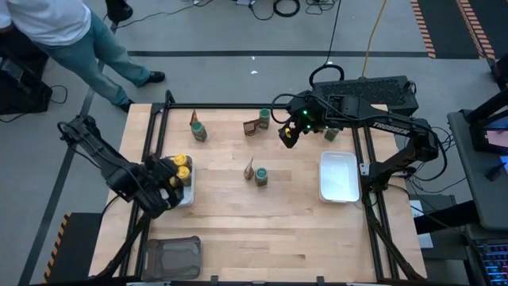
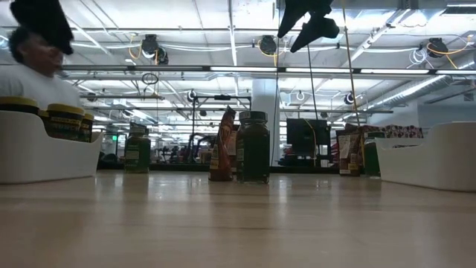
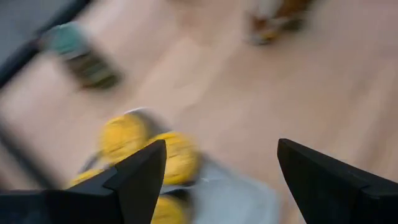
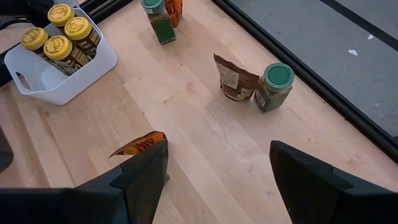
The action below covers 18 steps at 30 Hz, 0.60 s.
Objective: Sort spices by type
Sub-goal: Put the top left green seasoning bottle into the black bin
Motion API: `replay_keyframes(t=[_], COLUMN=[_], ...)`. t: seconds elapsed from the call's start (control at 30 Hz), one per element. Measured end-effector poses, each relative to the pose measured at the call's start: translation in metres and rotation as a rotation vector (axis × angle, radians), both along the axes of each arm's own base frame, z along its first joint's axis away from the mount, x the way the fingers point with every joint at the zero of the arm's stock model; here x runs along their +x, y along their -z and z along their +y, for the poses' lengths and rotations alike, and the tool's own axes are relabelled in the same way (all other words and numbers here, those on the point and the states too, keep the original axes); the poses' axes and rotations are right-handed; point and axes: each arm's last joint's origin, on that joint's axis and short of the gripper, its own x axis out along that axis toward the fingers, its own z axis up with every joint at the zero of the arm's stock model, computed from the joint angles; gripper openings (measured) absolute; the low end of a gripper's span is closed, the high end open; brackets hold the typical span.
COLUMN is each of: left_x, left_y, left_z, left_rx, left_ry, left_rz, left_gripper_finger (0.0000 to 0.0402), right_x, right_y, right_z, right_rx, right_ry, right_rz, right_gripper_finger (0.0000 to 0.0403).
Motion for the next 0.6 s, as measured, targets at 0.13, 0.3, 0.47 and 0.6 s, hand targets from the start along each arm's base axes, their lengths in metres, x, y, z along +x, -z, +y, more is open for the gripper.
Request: replay_keyframes(t=[0.13, 0.3, 0.47, 0.6], left_x=[0.005, 0.008, 0.013, 0.019], left_y=[-0.003, 0.003, 0.009, 0.015], left_z=[-0.007, -0.012, -0.02, -0.024], left_rx=[-0.085, -0.112, -0.175, -0.195], left_ry=[0.101, 0.119, 0.201, 0.221], left_rz=[0.024, 0.071, 0.162, 0.219], left_gripper_finger=[0.03, 0.0267, 0.0214, 0.0154], right_x=[0.0, 0.0, 0.0, 0.0], right_y=[0.0, 0.0, 0.0, 0.0], right_z=[0.0, 0.0, 0.0, 0.0], right_rx=[-0.001, -0.007, -0.018, -0.023], right_ry=[0.0, -0.006, -0.02, -0.026], right_rz=[-0.004, -0.002, 0.003, 0.005], right_gripper_finger=[0.0265, 0.0265, 0.0265, 0.0265])
